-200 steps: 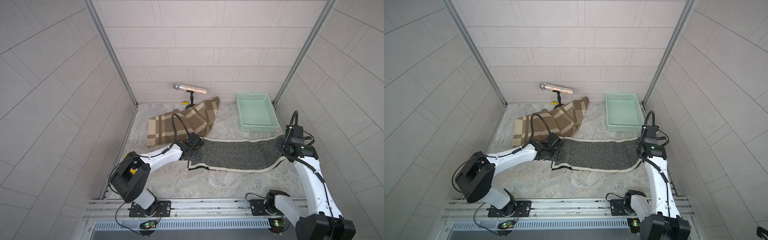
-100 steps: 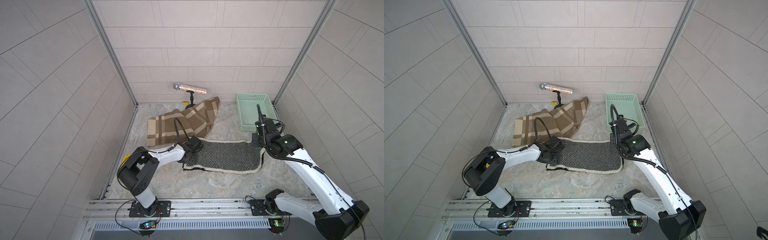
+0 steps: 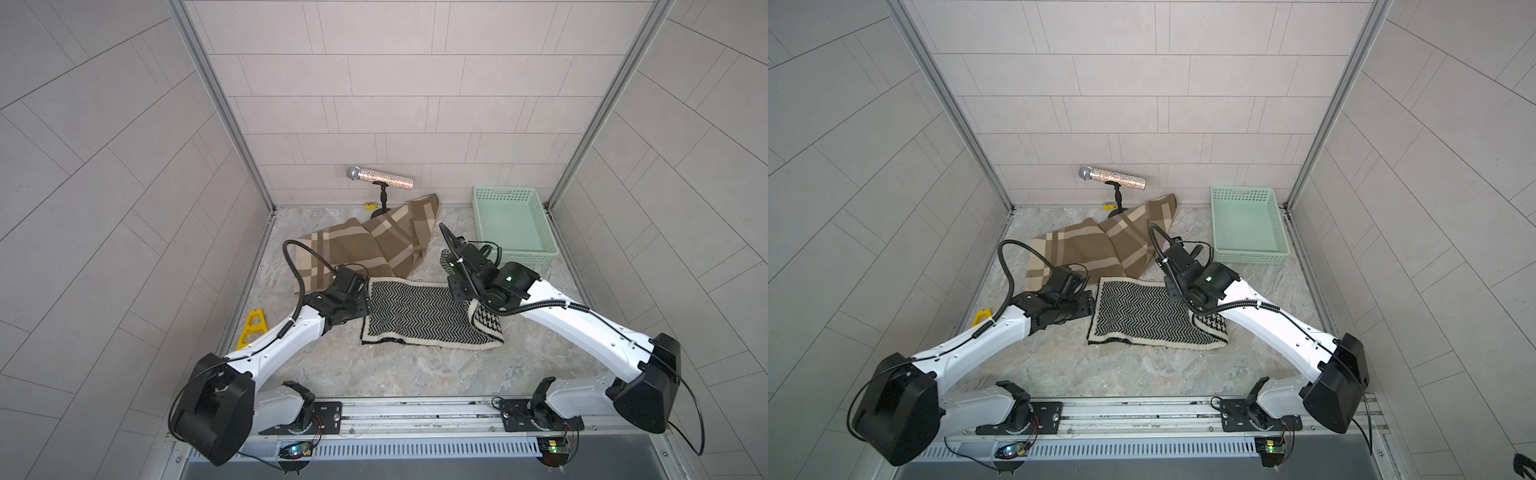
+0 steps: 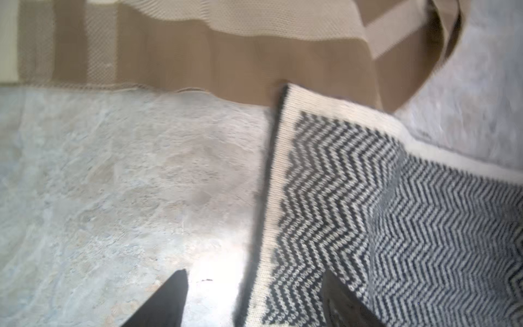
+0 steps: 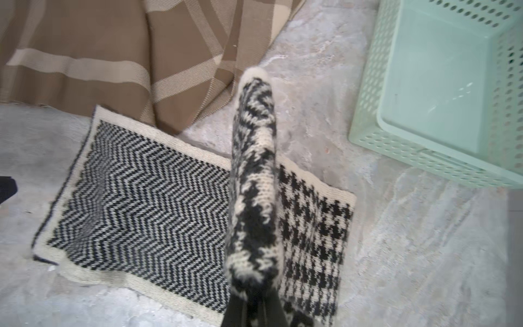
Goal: Roll up the scarf and place it into the basket
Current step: Fold the scarf at the center of the board.
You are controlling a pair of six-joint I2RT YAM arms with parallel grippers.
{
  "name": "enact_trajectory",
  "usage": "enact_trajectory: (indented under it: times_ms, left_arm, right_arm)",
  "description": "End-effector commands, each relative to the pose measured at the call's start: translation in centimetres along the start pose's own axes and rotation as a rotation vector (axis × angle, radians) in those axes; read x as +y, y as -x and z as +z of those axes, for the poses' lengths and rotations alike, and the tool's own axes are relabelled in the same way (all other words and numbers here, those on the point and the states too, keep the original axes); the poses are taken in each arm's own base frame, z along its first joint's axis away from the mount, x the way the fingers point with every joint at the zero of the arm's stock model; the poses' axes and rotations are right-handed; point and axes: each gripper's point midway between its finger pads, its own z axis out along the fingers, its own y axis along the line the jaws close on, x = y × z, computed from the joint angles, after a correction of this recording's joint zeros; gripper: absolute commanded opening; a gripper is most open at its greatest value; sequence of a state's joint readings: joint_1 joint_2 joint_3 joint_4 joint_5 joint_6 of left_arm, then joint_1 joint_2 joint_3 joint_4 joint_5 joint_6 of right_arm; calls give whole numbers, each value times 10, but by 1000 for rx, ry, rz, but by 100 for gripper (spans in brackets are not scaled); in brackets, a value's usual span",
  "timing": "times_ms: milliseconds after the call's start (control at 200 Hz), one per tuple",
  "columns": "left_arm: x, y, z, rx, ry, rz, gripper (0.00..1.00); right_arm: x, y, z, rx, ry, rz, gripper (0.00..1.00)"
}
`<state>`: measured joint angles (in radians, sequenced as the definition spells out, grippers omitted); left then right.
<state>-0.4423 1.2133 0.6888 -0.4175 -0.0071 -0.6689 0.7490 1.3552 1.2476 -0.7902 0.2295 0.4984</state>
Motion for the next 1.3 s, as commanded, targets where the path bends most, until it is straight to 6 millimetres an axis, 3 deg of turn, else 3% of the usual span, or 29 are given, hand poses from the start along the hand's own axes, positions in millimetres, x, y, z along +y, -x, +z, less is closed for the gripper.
enact_trajectory:
  times_ms: [0, 155, 335, 575, 776, 871, 1036, 1161, 1296]
  left_arm:
    - [1, 2, 0, -3, -69, -70, 66]
    - [-11, 17, -10, -48, -148, -72, 62]
    - [8, 24, -7, -76, -84, -113, 62]
    - [12, 25, -1, -63, -102, -152, 62]
    - [15, 25, 3, -68, -95, -164, 60]
    - [16, 25, 5, -65, -90, -169, 60]
    - [19, 27, 4, -69, -86, -187, 62]
    - [18, 28, 3, -70, -101, -195, 65]
    - [6, 28, 3, -46, -163, -172, 66]
  right_arm:
    - [35, 14, 2, -35, 117, 54, 0]
    - [64, 28, 6, -64, 157, 53, 0]
    - [90, 37, 19, -66, 181, 41, 0]
    - [125, 29, 55, 8, 194, 44, 0]
    - [169, 17, 89, 111, 288, 39, 0]
    - [197, 7, 98, 155, 362, 31, 14]
    - [235, -14, 96, 239, 537, 36, 43]
    - [235, -13, 79, 230, 601, 18, 58]
    - [210, -2, 60, 191, 620, 50, 58]
